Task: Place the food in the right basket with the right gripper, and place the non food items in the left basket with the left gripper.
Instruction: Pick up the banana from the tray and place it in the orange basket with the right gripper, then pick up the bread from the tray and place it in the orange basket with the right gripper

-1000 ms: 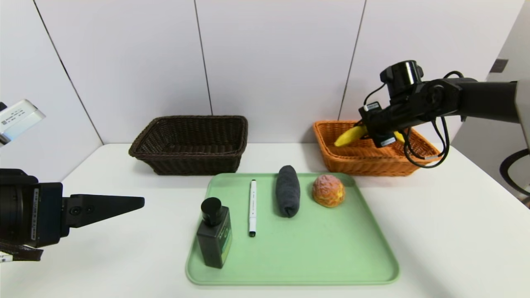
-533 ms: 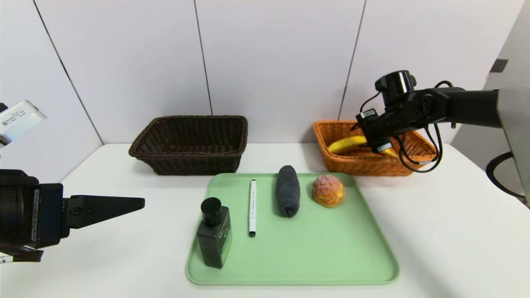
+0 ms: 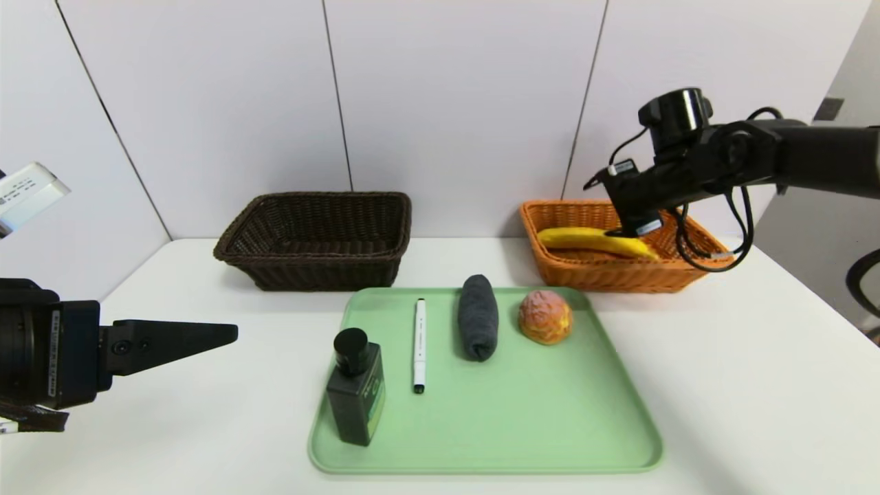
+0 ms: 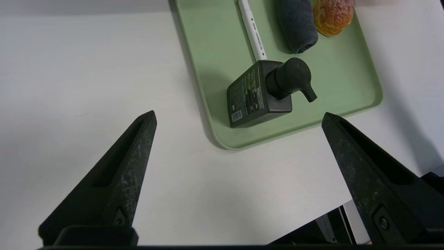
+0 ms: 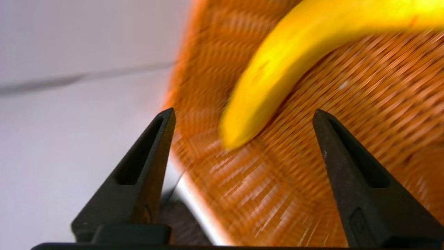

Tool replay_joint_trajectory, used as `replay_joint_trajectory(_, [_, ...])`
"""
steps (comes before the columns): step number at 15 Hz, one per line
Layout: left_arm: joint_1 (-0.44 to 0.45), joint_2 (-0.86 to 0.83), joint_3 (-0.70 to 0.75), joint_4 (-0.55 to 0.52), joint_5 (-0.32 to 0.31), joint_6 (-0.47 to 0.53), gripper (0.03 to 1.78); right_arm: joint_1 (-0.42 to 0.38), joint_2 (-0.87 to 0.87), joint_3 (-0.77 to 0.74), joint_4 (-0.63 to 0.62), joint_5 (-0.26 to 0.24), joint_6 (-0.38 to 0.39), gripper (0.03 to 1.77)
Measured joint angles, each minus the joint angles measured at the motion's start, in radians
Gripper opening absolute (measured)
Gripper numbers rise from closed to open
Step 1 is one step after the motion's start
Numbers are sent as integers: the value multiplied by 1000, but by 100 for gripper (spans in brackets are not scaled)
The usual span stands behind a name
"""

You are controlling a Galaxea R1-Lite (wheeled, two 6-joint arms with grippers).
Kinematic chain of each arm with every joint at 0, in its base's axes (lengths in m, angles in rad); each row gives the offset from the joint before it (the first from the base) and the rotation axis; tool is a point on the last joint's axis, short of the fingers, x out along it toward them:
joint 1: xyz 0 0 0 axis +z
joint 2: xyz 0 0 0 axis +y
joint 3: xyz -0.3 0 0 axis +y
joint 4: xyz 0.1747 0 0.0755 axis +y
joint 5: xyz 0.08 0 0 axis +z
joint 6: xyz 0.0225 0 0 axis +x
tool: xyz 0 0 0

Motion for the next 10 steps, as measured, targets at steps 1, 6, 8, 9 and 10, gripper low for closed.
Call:
replay_joint_trajectory(1, [0, -2, 0, 0, 1, -1, 169, 18, -41, 0, 11, 3, -16, 143])
replay_joint_trajectory(6, [0, -3, -3, -2, 6, -23, 169, 258, -292, 2, 274, 16, -222, 156])
replay_joint_trajectory(8, [0, -4, -3, -2, 6, -23, 169, 333, -348, 4, 446, -9, -346, 159])
replay_joint_trajectory(9, [0, -5, -3, -2, 6, -23, 169, 361, -364, 4, 531, -23, -390, 161])
replay_joint_trajectory(10, [0, -9, -1, -2, 6, -23, 169, 380, -371, 4, 604, -28, -406, 162])
